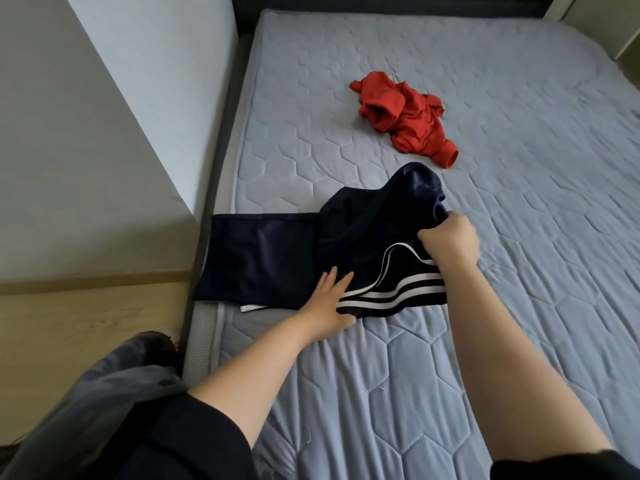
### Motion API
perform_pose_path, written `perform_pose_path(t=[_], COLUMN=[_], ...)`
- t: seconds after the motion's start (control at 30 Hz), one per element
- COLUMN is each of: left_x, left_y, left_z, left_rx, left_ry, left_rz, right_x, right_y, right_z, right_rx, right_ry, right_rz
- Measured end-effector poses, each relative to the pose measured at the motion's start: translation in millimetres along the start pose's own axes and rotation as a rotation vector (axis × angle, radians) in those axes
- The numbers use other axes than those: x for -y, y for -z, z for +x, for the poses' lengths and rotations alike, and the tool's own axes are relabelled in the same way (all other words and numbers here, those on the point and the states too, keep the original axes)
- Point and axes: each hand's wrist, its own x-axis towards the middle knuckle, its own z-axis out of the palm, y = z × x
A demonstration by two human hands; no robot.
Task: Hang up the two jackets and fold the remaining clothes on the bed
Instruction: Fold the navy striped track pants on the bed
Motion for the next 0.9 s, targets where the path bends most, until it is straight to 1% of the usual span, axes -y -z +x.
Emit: perform_pose_path(t=[0.07, 0.13, 0.23, 0.3, 0.37, 0.4, 0.43, 0.47, 0.5, 0.53, 0.57, 0.6, 0.63, 0.67, 0.7, 0.73, 0.77, 0.9], left_x=[-16.9, -30.9, -36.0, -22.8, 3.4, 19.4, 34.9, 49.3, 63.1, 74.7, 82.1, 86.8, 90.9, 95.4, 99.7, 103.1, 103.6, 105.1], left_y=[0.1, 6.2, 21.1, 31.6, 47.7, 58.5, 73.3, 89.5, 106.0, 121.6, 134.9, 143.4, 146.4, 145.7, 142.6, 137.9, 132.8, 115.6], left_z=[6.5, 11.0, 11.9, 7.0, -1.1, -6.4, -12.7, -17.4, -20.2, -23.4, -27.5, -30.7, -33.0, -34.1, -34.1, -33.2, -33.3, -32.4], left_rx=[0.105, 0.152, 0.110, 0.033, -0.071, -0.121, -0.162, -0.200, -0.247, -0.307, -0.368, -0.410, -0.428, -0.454, -0.498, -0.545, -0.570, -0.626], left_ry=[0.006, -0.002, 0.004, 0.033, 0.107, 0.147, 0.174, 0.177, 0.158, 0.137, 0.154, 0.226, 0.331, 0.441, 0.532, 0.572, 0.591, 0.684], left_rz=[-0.136, -0.290, -0.562, -0.809, -1.059, -1.188, -1.319, -1.461, -1.573, -1.614, -1.573, -1.462, -1.302, -1.104, -0.912, -0.779, -0.705, -0.553], right_x=[15.7, 38.0, 77.4, 103.2, 127.1, 136.5, 144.2, 149.1, 150.3, 146.1, 140.2, 133.4, 123.9, 112.7, 101.2, 90.0, 79.2, 54.3], right_y=[10.0, 17.2, 19.8, 14.9, 4.0, -3.2, -10.5, -17.3, -23.9, -33.2, -43.9, -53.9, -64.0, -73.2, -81.5, -87.9, -93.4, -103.4], right_z=[-2.3, -8.7, -25.7, -41.4, -57.4, -64.9, -71.7, -77.7, -83.7, -85.7, -85.0, -82.6, -77.7, -72.4, -67.3, -64.1, -61.5, -53.8], right_rx=[-0.054, -0.092, -0.106, -0.043, 0.101, 0.221, 0.376, 0.551, 0.709, 0.787, 0.765, 0.664, 0.532, 0.435, 0.390, 0.380, 0.398, 0.562], right_ry=[0.060, 0.122, 0.261, 0.377, 0.496, 0.543, 0.555, 0.506, 0.419, 0.341, 0.307, 0.300, 0.306, 0.292, 0.256, 0.208, 0.141, -0.173], right_rz=[-0.146, -0.264, -0.351, -0.351, -0.306, -0.259, -0.173, -0.052, 0.084, 0.187, 0.218, 0.201, 0.159, 0.112, 0.089, 0.081, 0.080, 0.312])
